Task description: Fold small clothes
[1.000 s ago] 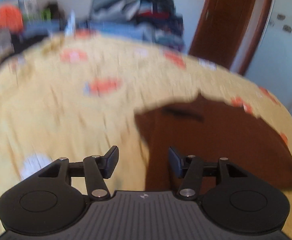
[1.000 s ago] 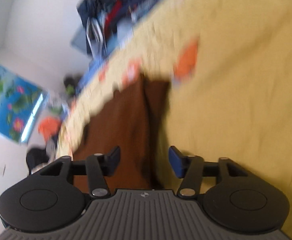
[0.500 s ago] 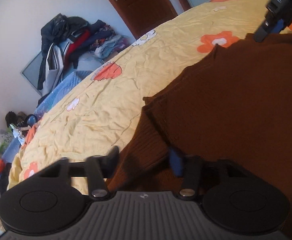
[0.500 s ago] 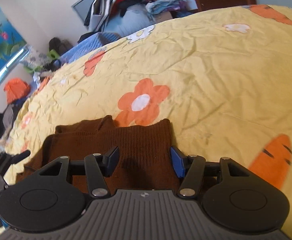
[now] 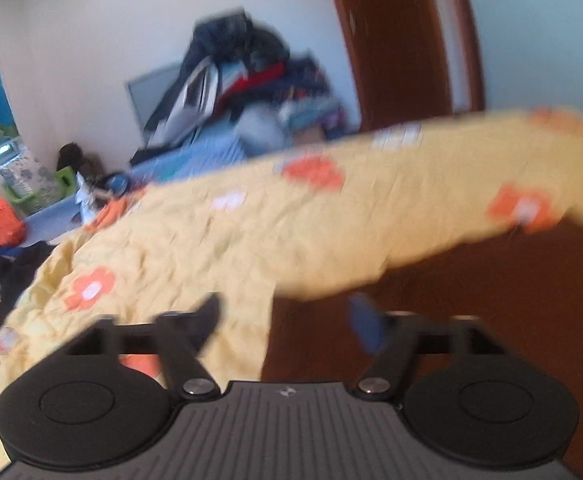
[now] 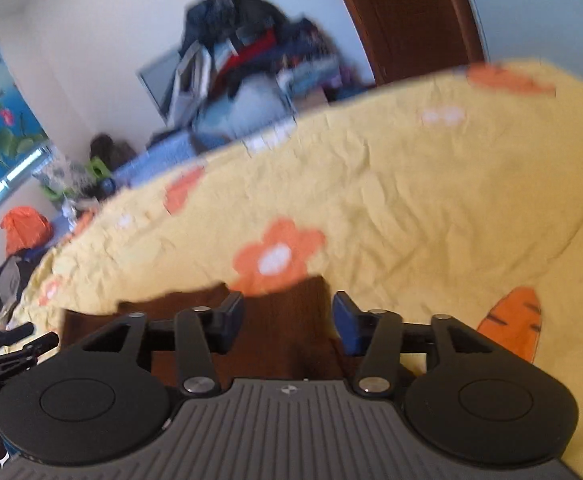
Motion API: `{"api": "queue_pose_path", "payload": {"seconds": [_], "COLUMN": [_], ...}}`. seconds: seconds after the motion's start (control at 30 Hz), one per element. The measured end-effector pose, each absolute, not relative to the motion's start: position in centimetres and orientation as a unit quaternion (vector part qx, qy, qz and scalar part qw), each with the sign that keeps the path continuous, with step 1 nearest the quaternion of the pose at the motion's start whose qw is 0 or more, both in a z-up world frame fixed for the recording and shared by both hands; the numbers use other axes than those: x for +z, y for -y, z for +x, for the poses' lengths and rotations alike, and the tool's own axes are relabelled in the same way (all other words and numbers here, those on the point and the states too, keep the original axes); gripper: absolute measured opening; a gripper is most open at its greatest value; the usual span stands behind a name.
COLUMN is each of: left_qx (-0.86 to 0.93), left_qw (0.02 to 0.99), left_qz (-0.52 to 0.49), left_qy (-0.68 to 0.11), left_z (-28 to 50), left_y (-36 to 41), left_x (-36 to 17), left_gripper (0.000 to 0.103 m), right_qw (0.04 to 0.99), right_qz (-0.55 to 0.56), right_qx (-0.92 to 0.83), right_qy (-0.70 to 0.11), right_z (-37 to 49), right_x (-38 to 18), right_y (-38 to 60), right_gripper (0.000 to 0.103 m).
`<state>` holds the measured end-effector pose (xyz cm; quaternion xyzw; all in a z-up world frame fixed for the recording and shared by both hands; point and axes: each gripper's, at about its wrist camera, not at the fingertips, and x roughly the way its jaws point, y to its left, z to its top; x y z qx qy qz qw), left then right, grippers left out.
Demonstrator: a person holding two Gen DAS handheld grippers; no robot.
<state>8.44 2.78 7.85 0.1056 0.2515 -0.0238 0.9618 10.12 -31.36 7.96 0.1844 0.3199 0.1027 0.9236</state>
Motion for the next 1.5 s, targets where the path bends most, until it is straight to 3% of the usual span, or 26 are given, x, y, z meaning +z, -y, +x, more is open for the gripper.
{"api": "queue_pose_path", "payload": {"seconds": [0.03,0.2,0.27,0.33,0.43,0.53,0.6,0.67,0.7,0.8,0.87,0.97,1.03,1.17,1.33,1.5], "left_qx": [-0.05,-0.049,-0.037,-0.039,-0.028,-0.025,-0.023,-0.022,-0.022,-0.023,-0.022,-0.025,-0.023,0.022,0.002,-0.006], "left_qw": [0.967,0.937,0.926,0.929,0.931,0.931,0.932,0.932,0.932,0.932,0.932,0.932,0.932,0.94,0.952,0.885], "left_qz": [0.084,0.121,0.092,0.036,0.053,0.048,0.048,0.051,0.05,0.049,0.049,0.043,0.043,0.055,-0.099,-0.313], "left_qy": [-0.236,-0.325,-0.365,-0.366,-0.359,-0.36,-0.359,-0.357,-0.358,-0.358,-0.358,-0.359,-0.359,-0.336,-0.289,-0.344], "left_z": [7.8,11.6,12.8,12.5,12.4,12.5,12.3,12.2,12.1,12.1,12.2,12.4,12.5,10.0,-1.0,-8.0], "left_y": [-2.5,1.1,-0.3,-2.3,-1.7,-1.6,-1.6,-1.5,-1.5,-1.5,-1.5,-1.6,-1.5,-1.6,-7.7,-13.1], "left_x": [8.4,4.3,1.3,1.0,0.8,0.8,0.8,0.8,0.9,0.9,0.9,0.9,0.9,2.3,5.9,3.3], "left_gripper": [0.1,0.098,0.1,0.1,0.1,0.1,0.1,0.1,0.1,0.1,0.1,0.101,0.101,0.099,0.1,0.1], "right_qw": [0.924,0.92,0.917,0.931,0.934,0.932,0.934,0.945,0.947,0.927,0.922,0.929,0.929,0.93,0.943,0.898], "right_qz": [0.173,0.098,0.067,0.034,0.074,0.068,0.061,0.041,0.022,-0.038,-0.043,0.006,-0.027,-0.021,0.082,0.244], "right_qx": [0.116,0.111,0.091,0.11,0.123,0.116,0.082,0.097,0.114,0.098,0.089,0.103,0.096,0.093,0.056,0.042], "right_qy": [-0.319,-0.364,-0.382,-0.347,-0.327,-0.338,-0.342,-0.311,-0.3,-0.359,-0.376,-0.355,-0.357,-0.356,-0.317,-0.363], "right_z": [9.8,11.8,12.4,11.1,9.6,9.1,8.2,6.3,5.7,6.5,6.6,5.7,5.5,5.0,-2.3,-9.4], "right_x": [8.4,6.4,4.1,3.4,3.2,4.1,5.5,7.0,7.4,4.3,2.9,2.9,2.8,3.4,7.5,7.4], "right_y": [30.4,25.0,24.8,25.6,28.5,28.6,27.2,25.5,24.5,23.6,24.3,27.3,26.6,27.1,31.9,39.0], "right_gripper": [0.061,0.063,0.059,0.053,0.047,0.047,0.058,0.085,0.089,0.089,0.097,0.098,0.103,0.101,0.103,0.103]}}
